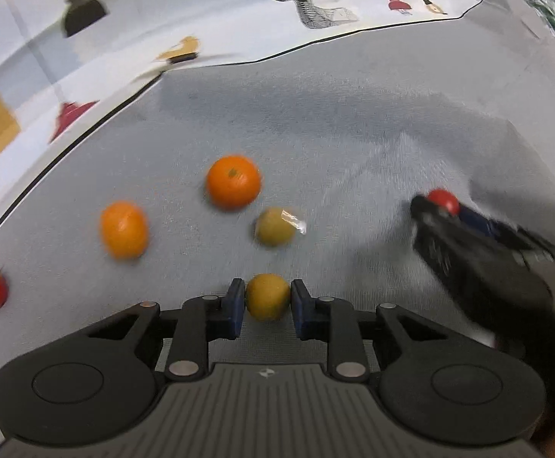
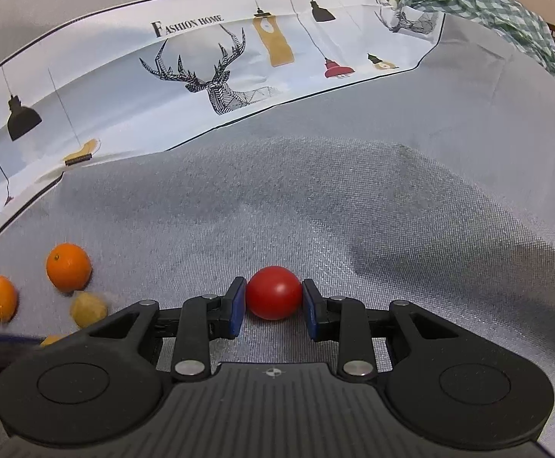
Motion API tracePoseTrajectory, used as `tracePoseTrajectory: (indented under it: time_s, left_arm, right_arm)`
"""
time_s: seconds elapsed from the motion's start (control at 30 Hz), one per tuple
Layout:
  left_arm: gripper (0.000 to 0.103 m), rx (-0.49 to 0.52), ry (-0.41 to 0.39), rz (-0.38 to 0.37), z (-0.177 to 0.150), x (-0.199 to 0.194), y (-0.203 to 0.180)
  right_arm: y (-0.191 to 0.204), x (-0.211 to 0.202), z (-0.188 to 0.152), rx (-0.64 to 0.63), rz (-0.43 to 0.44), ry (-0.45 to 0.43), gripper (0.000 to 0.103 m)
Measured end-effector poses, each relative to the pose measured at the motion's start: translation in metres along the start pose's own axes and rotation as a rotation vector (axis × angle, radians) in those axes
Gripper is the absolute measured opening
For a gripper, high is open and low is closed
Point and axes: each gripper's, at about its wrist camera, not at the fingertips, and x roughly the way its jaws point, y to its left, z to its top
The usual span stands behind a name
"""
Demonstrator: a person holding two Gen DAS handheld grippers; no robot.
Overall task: Organize fruits
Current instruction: 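Grasp a red cherry tomato with the right tool while the left grasps a yellow fruit, then carry the tomato and yellow fruit over the blue plate and open both tools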
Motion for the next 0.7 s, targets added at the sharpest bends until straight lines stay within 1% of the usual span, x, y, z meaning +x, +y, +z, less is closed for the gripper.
tracePoseTrajectory:
  time_s: [0.1, 0.2, 0.27, 0.33, 0.37, 0.4, 0.47, 0.57, 0.63, 0.7]
  left_arm:
    - [0.028, -0.06, 0.019, 0.015, -0.026, -0.034, 0.013]
    - [0.028, -0.107, 0.048, 0.062, -0.06, -0.08, 0.029]
    - [0.028, -0.136, 0.066, 0.101, -0.085, -0.115, 0.04]
    - [0.028, -0.171, 0.072, 0.126, -0.107, -0.146, 0.055]
    - [0.028, -0.191, 0.072, 0.137, -0.121, -0.164, 0.062]
    - [0.028, -0.208, 0.066, 0.151, -0.133, -0.181, 0.067]
    - [0.028, -0.227, 0.052, 0.185, -0.155, -0.213, 0.074]
    - [0.028, -0.241, 0.023, 0.229, -0.187, -0.258, 0.079]
    - [0.028, -0.254, -0.004, 0.249, -0.208, -0.285, 0.081]
    - [0.028, -0.274, -0.028, 0.253, -0.229, -0.31, 0.082]
  right_arm:
    - [-0.001, -0.004, 0.002, 0.031, 0.024, -0.027, 0.032]
    - [0.004, -0.011, 0.001, 0.018, 0.043, -0.067, 0.032]
    - [0.009, -0.019, -0.001, 0.003, 0.043, -0.07, 0.032]
    - [0.013, -0.036, -0.005, 0.004, 0.043, -0.06, 0.032]
    - [0.016, -0.049, -0.005, 0.005, 0.058, -0.065, 0.032]
    - [0.021, -0.065, -0.005, -0.005, 0.083, -0.072, 0.032]
    - [0.028, -0.104, -0.005, -0.03, 0.162, -0.095, 0.032]
    - [0.032, -0.176, -0.012, -0.061, 0.301, -0.116, 0.032]
    - [0.033, -0.224, -0.023, -0.109, 0.403, -0.109, 0.032]
    - [0.039, -0.271, -0.037, -0.167, 0.508, -0.081, 0.032]
